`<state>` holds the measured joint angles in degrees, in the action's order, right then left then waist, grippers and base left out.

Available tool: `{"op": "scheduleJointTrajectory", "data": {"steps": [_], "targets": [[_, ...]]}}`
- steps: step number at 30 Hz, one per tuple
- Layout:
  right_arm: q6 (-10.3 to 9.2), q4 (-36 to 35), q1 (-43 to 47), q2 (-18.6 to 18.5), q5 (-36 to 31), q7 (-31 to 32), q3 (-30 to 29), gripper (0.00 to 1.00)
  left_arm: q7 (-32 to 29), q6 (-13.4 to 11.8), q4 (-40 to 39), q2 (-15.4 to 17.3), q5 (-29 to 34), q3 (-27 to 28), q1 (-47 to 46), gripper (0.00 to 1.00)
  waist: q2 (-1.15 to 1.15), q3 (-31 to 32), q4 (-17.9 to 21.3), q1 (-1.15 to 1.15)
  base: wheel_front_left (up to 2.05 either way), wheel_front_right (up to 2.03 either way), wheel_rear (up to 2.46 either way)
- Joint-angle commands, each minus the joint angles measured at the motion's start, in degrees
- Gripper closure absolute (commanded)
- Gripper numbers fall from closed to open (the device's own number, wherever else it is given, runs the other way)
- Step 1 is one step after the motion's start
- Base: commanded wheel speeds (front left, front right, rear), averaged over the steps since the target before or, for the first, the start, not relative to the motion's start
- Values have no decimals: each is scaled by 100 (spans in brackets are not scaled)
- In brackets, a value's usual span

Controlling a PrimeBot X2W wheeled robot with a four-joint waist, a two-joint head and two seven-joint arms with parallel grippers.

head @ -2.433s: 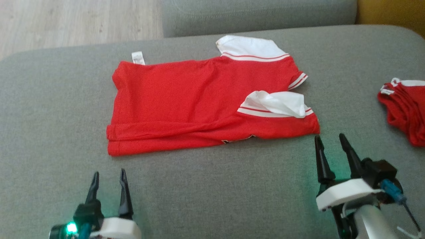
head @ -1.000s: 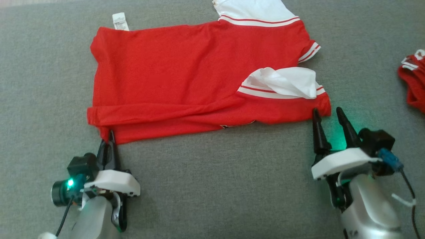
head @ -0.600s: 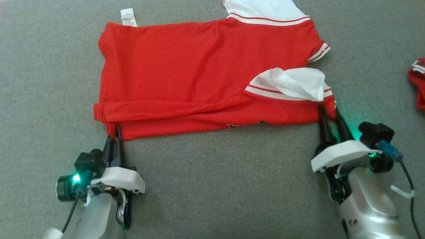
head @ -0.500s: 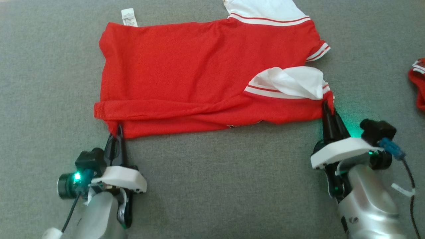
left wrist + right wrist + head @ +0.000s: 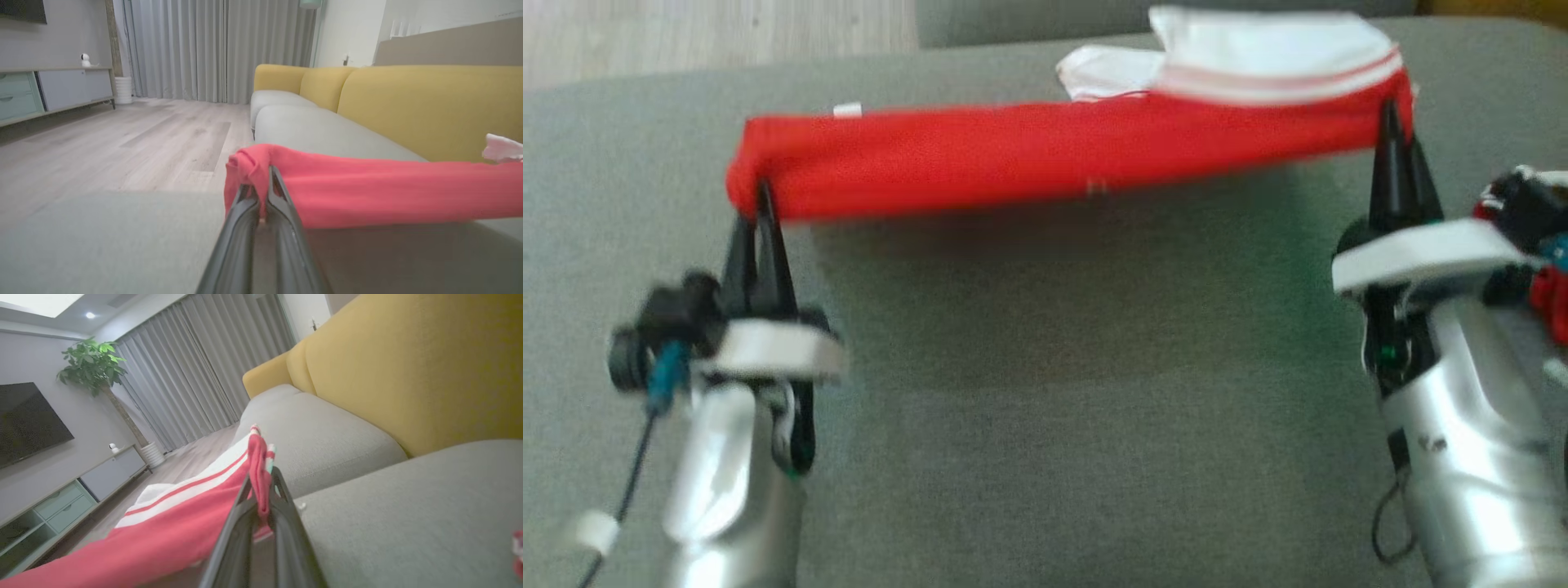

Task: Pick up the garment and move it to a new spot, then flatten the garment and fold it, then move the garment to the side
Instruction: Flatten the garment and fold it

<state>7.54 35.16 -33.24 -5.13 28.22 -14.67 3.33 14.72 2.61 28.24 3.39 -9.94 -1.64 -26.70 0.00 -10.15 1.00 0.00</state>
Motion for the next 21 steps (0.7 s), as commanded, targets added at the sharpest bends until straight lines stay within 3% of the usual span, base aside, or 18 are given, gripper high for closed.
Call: {"op": "scheduleJointTrajectory", "data": {"steps": [1,13,14,15,16,17,21], "targets": [[-5,-70,259,-58,114,57,136,100,28,23,3,126,3,228,297,100,0,223,70,0,0,0,0],[-5,-82,2358,-233,506,151,298,100,28,-43,451,-47,-504,52,2113,100,0,433,173,0,0,0,0],[-5,-105,2399,-215,508,144,265,85,28,-53,422,-48,-550,2,2150,100,0,419,177,0,0,0,0],[-5,-140,2404,-193,492,140,248,8,28,-87,384,-48,-533,-33,2170,67,0,396,180,0,0,0,0],[-5,-173,2382,-180,455,145,243,0,28,-106,349,-49,-514,-58,2162,7,0,369,177,0,0,0,0],[-5,-209,2335,-177,392,143,232,0,28,-121,330,-49,-453,-79,2124,0,0,341,171,0,0,0,0],[-5,-341,1998,-214,27,147,191,0,28,-98,298,45,-200,-99,1713,0,0,172,118,0,0,0,0]]}}
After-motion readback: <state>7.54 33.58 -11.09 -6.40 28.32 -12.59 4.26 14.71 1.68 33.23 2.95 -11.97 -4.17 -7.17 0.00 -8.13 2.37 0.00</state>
